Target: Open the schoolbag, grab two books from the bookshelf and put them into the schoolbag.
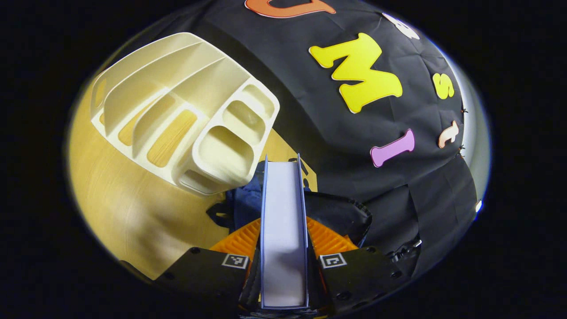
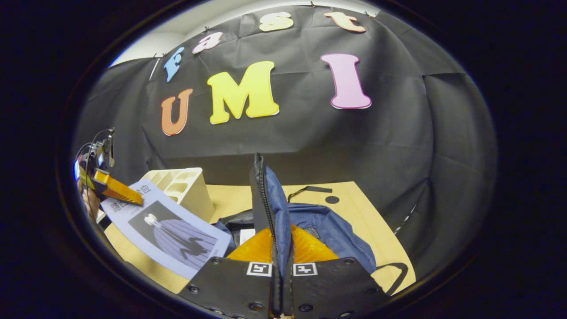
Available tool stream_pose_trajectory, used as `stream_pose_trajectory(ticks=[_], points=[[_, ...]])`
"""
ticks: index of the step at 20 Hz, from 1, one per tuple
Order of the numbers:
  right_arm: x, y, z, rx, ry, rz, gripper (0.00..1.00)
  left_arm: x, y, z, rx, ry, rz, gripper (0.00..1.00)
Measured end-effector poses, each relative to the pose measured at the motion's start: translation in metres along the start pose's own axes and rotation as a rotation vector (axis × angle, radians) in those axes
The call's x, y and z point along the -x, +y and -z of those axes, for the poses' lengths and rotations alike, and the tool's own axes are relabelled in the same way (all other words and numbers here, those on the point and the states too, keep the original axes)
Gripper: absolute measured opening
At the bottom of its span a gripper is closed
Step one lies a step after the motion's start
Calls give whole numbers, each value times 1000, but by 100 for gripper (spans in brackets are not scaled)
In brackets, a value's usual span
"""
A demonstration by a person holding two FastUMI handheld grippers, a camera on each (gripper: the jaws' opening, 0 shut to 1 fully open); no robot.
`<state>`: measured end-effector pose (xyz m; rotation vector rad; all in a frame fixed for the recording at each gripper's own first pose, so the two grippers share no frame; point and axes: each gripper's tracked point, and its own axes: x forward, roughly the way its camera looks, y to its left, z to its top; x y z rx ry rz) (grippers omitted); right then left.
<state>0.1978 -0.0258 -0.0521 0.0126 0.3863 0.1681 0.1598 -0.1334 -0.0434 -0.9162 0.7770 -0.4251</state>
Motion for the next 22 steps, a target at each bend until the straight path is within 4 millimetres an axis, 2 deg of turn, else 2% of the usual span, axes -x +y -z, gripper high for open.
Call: stream_pose_trajectory(ticks=[2, 5, 8, 12, 13, 17, 22], points=[[2, 2, -5, 9, -12, -5, 2, -21, -1, 0, 20, -8, -8, 44], [5, 2, -7, 31, -23, 1, 0, -43, -3, -4, 39, -57, -19, 44], [6, 3, -8, 45, -31, 4, 2, -63, -11, 3, 28, -92, -10, 45], [7, 12, -16, 63, -55, -3, 0, -90, -17, 25, 0, -115, 5, 44], [9, 15, -22, 75, -70, -2, 5, -97, -20, 27, 2, -129, 11, 45], [13, 35, -34, 99, -101, -46, 3, -126, -32, 43, 5, -142, 54, 45], [12, 42, -48, 118, -115, -52, 3, -165, -44, 62, 58, -129, 115, 44]])
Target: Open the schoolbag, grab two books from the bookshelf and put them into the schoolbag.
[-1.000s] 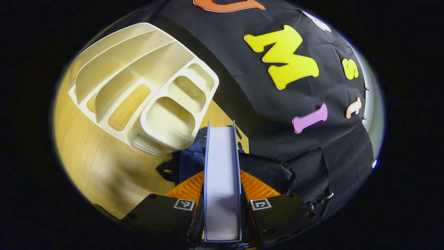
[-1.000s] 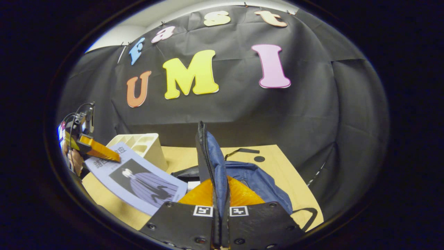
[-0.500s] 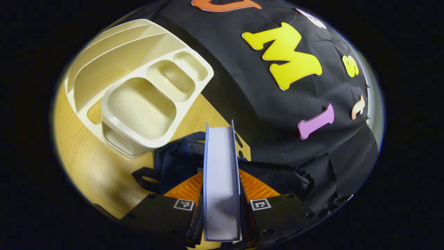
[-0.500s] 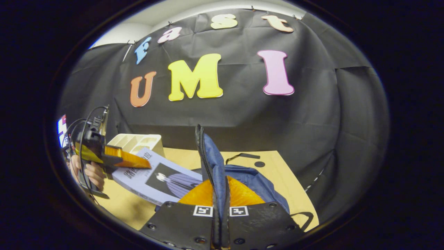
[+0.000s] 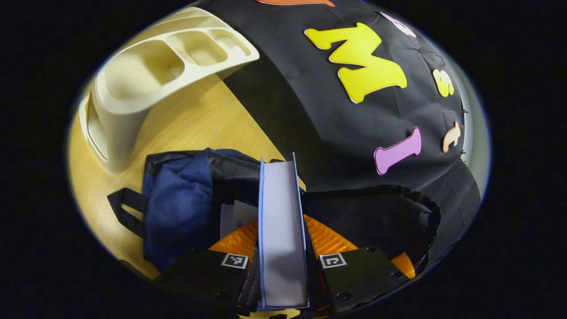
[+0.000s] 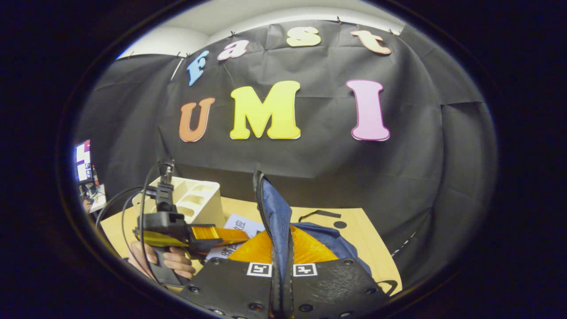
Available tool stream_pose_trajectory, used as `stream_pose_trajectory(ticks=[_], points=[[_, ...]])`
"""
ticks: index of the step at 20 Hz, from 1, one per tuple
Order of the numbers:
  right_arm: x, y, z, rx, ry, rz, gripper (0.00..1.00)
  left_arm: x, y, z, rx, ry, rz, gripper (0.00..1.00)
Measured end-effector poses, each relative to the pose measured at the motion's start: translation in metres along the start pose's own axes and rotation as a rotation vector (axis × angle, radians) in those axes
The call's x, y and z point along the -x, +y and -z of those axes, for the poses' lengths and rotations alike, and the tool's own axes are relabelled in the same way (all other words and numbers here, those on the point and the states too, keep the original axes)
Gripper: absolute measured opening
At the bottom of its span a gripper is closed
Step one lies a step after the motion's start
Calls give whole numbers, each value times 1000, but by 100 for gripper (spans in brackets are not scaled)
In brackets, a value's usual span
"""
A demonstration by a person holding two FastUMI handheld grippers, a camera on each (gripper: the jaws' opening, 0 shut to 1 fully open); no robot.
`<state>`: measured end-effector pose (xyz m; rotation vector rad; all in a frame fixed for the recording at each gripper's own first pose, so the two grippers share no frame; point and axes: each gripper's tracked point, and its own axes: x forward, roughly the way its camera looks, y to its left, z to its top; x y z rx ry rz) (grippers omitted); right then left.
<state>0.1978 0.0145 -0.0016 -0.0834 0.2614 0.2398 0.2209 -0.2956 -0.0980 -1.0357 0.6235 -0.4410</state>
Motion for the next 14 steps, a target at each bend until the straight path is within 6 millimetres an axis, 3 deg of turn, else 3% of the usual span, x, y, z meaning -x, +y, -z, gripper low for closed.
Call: stream_pose_trajectory(ticks=[7, 11, 12, 13, 14], points=[[-8, 4, -11, -14, -8, -7, 5, -37, -5, 31, 31, -30, 38, 45], [-14, 9, -9, -35, -3, -21, 2, -41, 1, 41, 0, -52, 25, 46], [-15, 11, -7, -37, 0, -23, 2, -42, 11, 44, -63, -29, -33, 47], [-17, 10, -4, -37, 6, -18, 2, -41, 21, 50, -142, 8, -79, 52], [-18, 9, -3, -34, 7, -16, 2, -36, 21, 48, -167, 13, -87, 70]])
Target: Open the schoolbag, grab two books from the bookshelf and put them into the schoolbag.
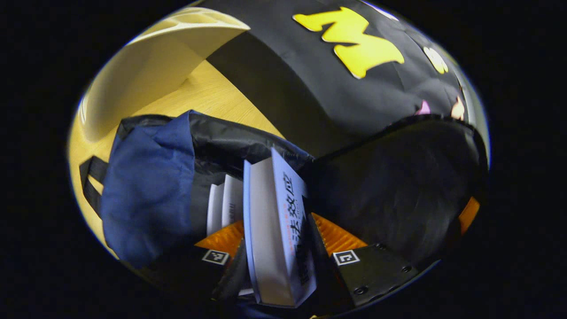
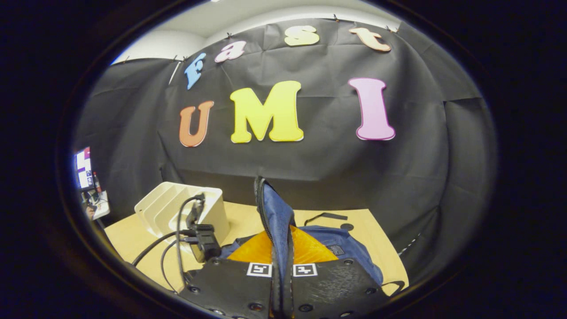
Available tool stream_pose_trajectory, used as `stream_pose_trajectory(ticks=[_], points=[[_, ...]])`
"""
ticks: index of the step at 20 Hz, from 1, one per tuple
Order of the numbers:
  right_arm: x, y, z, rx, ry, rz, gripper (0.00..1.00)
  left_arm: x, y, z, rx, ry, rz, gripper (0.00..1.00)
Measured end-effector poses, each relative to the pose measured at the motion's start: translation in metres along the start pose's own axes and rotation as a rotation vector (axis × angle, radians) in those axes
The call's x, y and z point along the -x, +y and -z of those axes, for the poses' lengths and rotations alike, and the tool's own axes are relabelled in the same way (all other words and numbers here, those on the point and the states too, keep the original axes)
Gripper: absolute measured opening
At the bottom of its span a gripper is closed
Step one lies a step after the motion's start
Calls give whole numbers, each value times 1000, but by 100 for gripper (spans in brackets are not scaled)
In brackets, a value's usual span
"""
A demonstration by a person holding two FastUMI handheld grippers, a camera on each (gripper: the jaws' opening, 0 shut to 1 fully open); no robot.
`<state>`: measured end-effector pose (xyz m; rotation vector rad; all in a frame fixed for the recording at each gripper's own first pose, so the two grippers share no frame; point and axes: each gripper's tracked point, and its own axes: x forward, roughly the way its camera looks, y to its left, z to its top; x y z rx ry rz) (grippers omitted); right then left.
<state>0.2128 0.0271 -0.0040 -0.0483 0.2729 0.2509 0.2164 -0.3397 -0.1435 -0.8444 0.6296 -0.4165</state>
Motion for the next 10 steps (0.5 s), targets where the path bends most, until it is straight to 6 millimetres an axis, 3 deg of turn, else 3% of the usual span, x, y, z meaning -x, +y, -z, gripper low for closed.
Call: stream_pose_trajectory(ticks=[4, 7, 10], points=[[-6, -7, 11, -30, 21, 25, 3, 12, 12, -8, -61, 34, -58, 79], [-10, -15, 21, -43, 47, 69, 2, 26, 23, -19, -92, 22, -85, 79], [-10, -16, 33, -55, 76, 100, 0, 42, 19, -30, -110, -5, -61, 79]])
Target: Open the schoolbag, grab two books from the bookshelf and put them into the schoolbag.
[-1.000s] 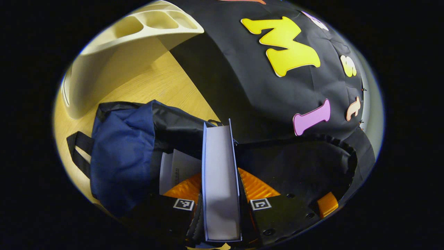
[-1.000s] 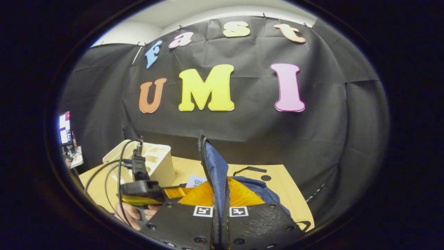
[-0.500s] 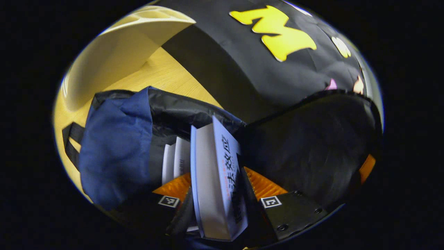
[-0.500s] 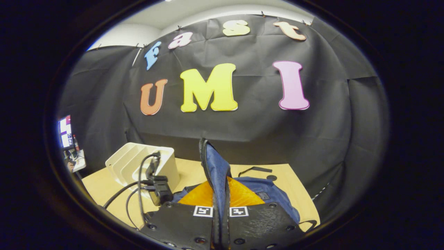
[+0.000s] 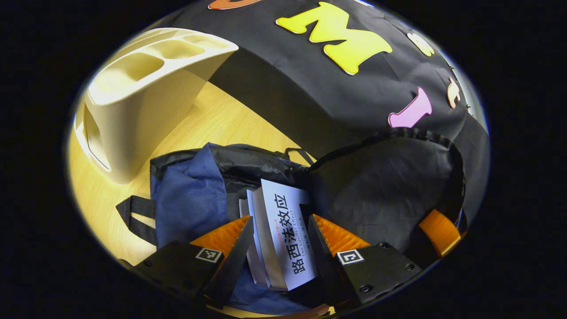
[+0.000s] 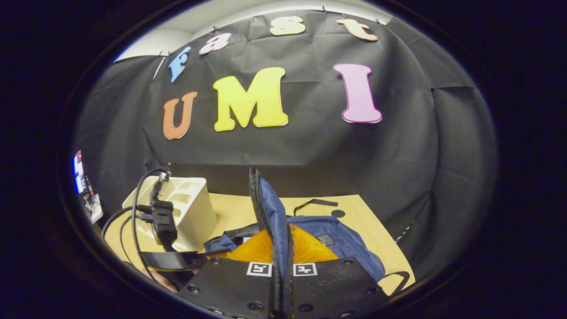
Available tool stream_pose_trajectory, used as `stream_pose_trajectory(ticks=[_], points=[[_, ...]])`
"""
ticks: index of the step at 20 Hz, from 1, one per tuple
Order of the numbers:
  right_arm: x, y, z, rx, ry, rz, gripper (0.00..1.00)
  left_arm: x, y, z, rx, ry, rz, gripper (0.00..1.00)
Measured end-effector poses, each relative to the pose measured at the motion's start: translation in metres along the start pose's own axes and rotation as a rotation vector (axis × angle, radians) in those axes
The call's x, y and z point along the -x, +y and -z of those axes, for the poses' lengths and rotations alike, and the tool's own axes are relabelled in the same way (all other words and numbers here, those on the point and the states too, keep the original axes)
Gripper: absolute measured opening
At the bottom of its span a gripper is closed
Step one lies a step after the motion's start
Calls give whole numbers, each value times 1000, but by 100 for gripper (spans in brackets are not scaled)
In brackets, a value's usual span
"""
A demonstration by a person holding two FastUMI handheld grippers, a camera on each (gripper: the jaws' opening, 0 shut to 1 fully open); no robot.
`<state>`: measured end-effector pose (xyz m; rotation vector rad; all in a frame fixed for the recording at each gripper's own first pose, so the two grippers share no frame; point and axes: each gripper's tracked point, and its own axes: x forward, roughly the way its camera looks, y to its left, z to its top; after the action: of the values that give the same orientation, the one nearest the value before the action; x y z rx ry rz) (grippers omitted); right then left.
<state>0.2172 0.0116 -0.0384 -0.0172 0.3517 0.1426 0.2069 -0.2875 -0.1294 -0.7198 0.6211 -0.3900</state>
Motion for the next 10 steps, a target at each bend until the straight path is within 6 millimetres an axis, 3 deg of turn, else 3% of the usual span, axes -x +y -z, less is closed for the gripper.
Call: stream_pose_trajectory(ticks=[3, 6, 10], points=[[2, -3, 2, 8, 1, 42, 4, 24, 8, -4, -96, -15, -29, 79], [6, -1, 9, 28, 8, 71, 4, 51, -2, -6, -140, -27, 9, 79], [13, 2, 25, 19, 44, 101, 7, 88, 17, -21, -192, -79, -31, 79]])
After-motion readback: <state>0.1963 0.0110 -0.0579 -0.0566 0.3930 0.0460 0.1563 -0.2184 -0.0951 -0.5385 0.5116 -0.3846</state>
